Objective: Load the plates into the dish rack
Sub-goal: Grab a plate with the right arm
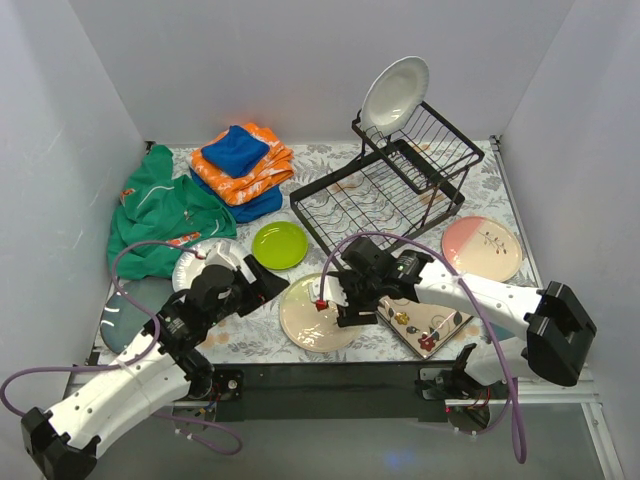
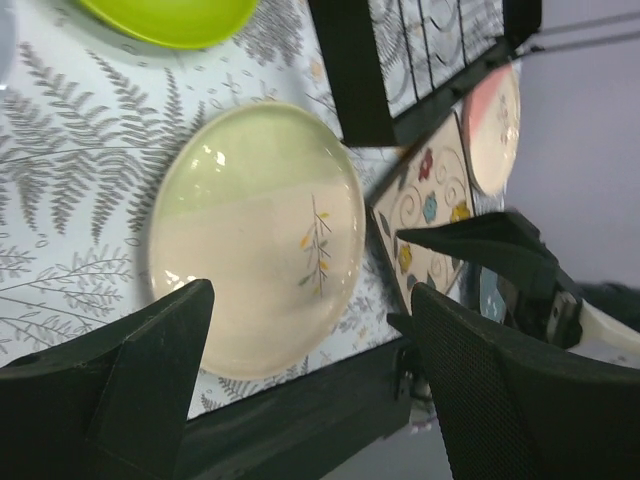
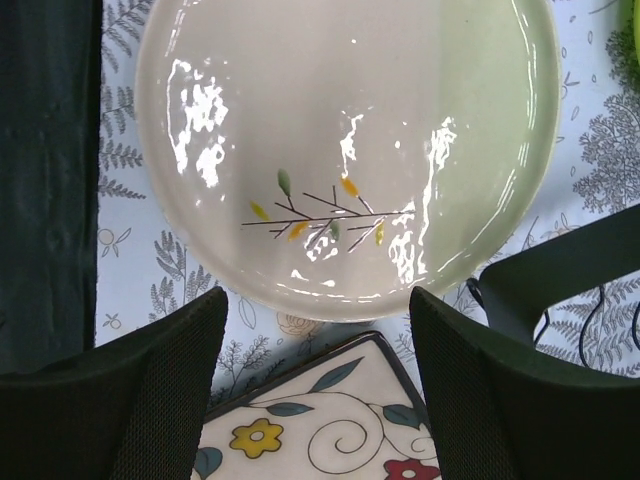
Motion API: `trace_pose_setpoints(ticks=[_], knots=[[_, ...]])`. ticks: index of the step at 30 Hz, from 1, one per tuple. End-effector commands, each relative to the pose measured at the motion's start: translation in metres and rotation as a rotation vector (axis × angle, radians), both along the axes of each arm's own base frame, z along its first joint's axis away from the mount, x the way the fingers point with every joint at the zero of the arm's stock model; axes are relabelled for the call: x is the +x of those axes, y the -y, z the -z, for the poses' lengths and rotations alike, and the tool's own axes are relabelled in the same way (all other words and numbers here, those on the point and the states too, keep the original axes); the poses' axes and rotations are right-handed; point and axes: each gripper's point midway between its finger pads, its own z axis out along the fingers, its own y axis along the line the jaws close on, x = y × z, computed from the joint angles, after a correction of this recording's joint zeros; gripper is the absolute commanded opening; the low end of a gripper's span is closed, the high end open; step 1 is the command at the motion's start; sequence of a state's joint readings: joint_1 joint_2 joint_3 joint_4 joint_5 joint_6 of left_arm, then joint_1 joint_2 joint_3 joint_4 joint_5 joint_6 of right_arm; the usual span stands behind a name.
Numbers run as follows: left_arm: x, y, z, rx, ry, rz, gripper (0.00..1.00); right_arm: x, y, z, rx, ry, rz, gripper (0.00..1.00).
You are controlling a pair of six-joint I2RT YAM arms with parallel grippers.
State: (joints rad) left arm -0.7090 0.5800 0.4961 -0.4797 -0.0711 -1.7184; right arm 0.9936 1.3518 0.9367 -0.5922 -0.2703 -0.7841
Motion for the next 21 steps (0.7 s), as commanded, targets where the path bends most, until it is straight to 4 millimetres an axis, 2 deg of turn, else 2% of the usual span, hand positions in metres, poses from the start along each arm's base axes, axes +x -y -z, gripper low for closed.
trace_pose_setpoints(ticks=[1,6,10,11,13,14,15,16,17,18,19,21], knots=[[0.017,-0.032,0.010,0.031,-0.059,-0.256,0.80,0.020,-0.014,-0.013,0.038,0.069,0.061,0.79],[0.029,-0.049,-0.005,0.104,0.007,-0.326,0.81,0.028,-0.021,-0.020,0.048,0.095,0.073,0.80],[0.034,-0.064,-0.013,0.209,0.025,-0.364,0.82,0.042,-0.034,-0.025,0.059,0.131,0.071,0.80],[0.034,-0.068,-0.014,0.228,0.025,-0.379,0.82,0.048,-0.042,-0.033,0.081,0.150,0.072,0.80],[0.035,-0.077,-0.020,0.265,0.033,-0.408,0.82,0.057,-0.056,-0.034,0.097,0.156,0.077,0.80],[0.036,-0.080,-0.025,0.265,0.041,-0.421,0.82,0.066,-0.066,-0.045,0.124,0.181,0.095,0.80],[0.036,-0.085,-0.027,0.284,0.048,-0.438,0.82,0.074,-0.076,-0.039,0.119,0.184,0.101,0.79],[0.037,-0.086,-0.040,0.269,0.069,-0.448,0.82,0.080,-0.083,-0.040,0.121,0.193,0.108,0.79],[0.037,-0.088,-0.045,0.268,0.078,-0.456,0.82,0.091,-0.094,-0.051,0.145,0.221,0.126,0.78],[0.036,-0.093,-0.048,0.278,0.081,-0.466,0.82,0.096,-0.101,-0.052,0.148,0.228,0.128,0.78],[0.036,-0.096,-0.062,0.260,0.105,-0.485,0.82,0.101,-0.109,-0.040,0.131,0.220,0.127,0.78],[0.034,-0.103,-0.067,0.267,0.112,-0.503,0.81,0.113,-0.126,-0.046,0.156,0.235,0.135,0.77]])
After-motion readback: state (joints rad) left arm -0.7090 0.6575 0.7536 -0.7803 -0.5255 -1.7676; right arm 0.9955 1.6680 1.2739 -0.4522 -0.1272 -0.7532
